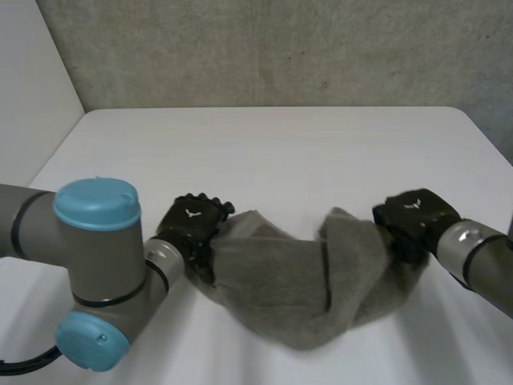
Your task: Fold the towel.
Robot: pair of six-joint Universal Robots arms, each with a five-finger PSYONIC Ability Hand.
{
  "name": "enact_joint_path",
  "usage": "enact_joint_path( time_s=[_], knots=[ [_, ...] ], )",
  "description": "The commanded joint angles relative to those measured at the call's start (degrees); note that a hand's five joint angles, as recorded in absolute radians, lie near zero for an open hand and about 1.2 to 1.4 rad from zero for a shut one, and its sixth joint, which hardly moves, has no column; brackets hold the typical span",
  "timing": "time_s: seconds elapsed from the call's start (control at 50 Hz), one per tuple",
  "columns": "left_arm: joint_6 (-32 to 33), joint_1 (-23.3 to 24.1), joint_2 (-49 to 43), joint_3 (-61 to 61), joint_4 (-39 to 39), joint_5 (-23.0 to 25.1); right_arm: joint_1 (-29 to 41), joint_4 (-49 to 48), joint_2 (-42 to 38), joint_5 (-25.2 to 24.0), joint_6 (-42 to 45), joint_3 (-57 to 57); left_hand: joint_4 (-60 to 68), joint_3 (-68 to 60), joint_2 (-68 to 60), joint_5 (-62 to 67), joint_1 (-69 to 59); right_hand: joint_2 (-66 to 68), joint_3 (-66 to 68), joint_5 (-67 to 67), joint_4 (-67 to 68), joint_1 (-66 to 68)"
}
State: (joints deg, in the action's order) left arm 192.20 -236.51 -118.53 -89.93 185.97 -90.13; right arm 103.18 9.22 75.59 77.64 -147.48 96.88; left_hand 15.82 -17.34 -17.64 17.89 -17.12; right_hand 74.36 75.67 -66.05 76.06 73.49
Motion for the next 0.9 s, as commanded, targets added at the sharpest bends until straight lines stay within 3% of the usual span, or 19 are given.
enact_joint_path(
  time_s=[0.02,0.04,0.16,0.32,0.4,0.42,0.44,0.46,0.5,0.52,0.54,0.68,0.74,0.78,0.8,0.84,0.86,0.88,0.9],
  knots=[
    [0.37,2.81,-2.14,0.89,-0.08,-0.22,-0.71,0.71,0.26,0.85,7.11,2.26,0.79,0.73,1.03,-11.28,0.51,-34.37,-35.68,36.06,-36.07,-33.5],
    [0.37,2.9,-2.32,0.81,-0.08,-0.05,-0.62,0.8,0.87,0.85,7.11,2.0,0.96,0.56,0.87,-11.12,0.34,-64.14,-65.45,65.83,-65.84,-63.27],
    [0.37,2.9,-3.28,0.89,-0.35,-0.05,3.41,0.54,4.12,-0.2,6.94,-0.36,8.7,-7.18,-6.87,-3.38,-7.4,-64.36,-65.67,66.05,-66.06,-63.49],
    [4.05,2.99,-4.08,0.89,-0.61,-0.05,12.12,1.33,1.68,-0.21,8.34,-4.67,44.98,-43.46,-43.15,32.9,-43.68,-64.36,-65.67,66.05,-66.06,-63.49],
    [7.65,2.99,-3.99,1.33,-0.52,-0.05,14.59,3.7,-2.99,-0.12,10.28,-7.67,52.89,-51.37,-51.07,40.82,-51.59,-64.36,-65.67,66.05,-66.06,-63.49],
    [9.41,2.99,-3.99,1.77,-0.43,-0.22,15.46,5.62,-6.21,-0.12,11.76,-9.76,57.93,-56.41,-56.11,45.86,-56.63,-61.67,-62.98,63.37,-63.37,-60.8],
    [9.42,2.99,-3.99,1.77,-0.43,-0.22,15.64,8.07,-9.37,0.06,13.34,-12.3,57.98,-56.46,-56.16,45.91,-56.68,-46.09,-47.4,47.79,-47.79,-45.22],
    [10.82,2.99,-3.99,2.47,-0.43,-0.4,15.65,8.1,-9.4,0.06,13.35,-12.33,62.31,-60.79,-60.49,50.24,-61.01,-45.94,-47.25,47.63,-47.64,-45.07],
    [12.06,2.99,-3.99,3.44,-0.43,-0.49,16.17,13.96,-15.44,0.93,15.98,-18.71,64.18,-62.66,-62.36,52.11,-62.88,-12.96,-14.27,14.65,-14.66,-12.09],
    [12.93,2.99,-3.99,4.66,-0.43,-0.49,16.17,13.99,-15.47,0.94,15.99,-18.74,64.18,-62.66,-62.36,52.11,-62.88,-12.8,-14.11,14.49,-14.5,-11.93],
    [13.55,2.99,-3.99,6.24,-0.43,-0.57,15.65,16.95,-17.82,1.55,16.69,-22.83,64.18,-62.66,-62.36,52.11,-62.88,0.69,-0.62,1.0,-1.01,1.56],
    [13.99,1.84,-3.28,16.98,-1.75,-0.84,15.47,19.79,-20.65,2.08,16.17,-41.68,64.18,-62.66,-62.36,52.11,-62.88,5.64,4.33,-3.95,3.94,6.51],
    [13.56,0.08,-2.05,24.27,-2.37,-1.54,15.82,15.22,-20.74,1.82,14.5,-50.29,64.18,-62.66,-62.36,52.11,-62.88,5.64,4.33,-3.95,3.94,6.51],
    [11.98,-1.05,-0.13,30.75,-2.02,-4.6,16.0,2.63,-19.26,1.82,8.12,-53.45,64.18,-62.66,-62.36,52.11,-62.88,5.64,4.33,-3.95,3.94,6.51],
    [11.97,-1.06,-0.12,30.78,-2.02,-4.62,16.0,2.56,-19.25,1.82,8.08,-53.46,64.18,-62.66,-62.36,52.11,-62.88,5.64,4.33,-3.95,3.94,6.51],
    [9.69,-1.23,1.02,33.76,-1.4,-7.61,15.03,-12.92,-12.7,1.38,-3.37,-48.4,64.18,-62.66,-62.36,52.11,-62.88,5.64,4.33,-3.95,3.94,6.51],
    [6.82,-1.41,1.98,35.85,0.17,-11.35,15.03,-12.99,-12.66,1.38,-3.43,-48.36,64.18,-62.66,-62.36,52.11,-62.88,5.64,4.33,-3.95,3.94,6.51],
    [3.57,-1.84,3.12,36.83,2.18,-15.04,13.99,-20.22,-8.92,1.38,-8.65,-43.31,64.18,-62.66,-62.36,52.11,-62.88,5.64,4.33,-3.95,3.94,6.51],
    [3.54,-1.85,3.13,36.84,2.2,-15.08,13.98,-20.29,-8.88,1.38,-8.71,-43.26,64.18,-62.66,-62.36,52.11,-62.88,5.64,4.33,-3.95,3.94,6.51]
  ],
)
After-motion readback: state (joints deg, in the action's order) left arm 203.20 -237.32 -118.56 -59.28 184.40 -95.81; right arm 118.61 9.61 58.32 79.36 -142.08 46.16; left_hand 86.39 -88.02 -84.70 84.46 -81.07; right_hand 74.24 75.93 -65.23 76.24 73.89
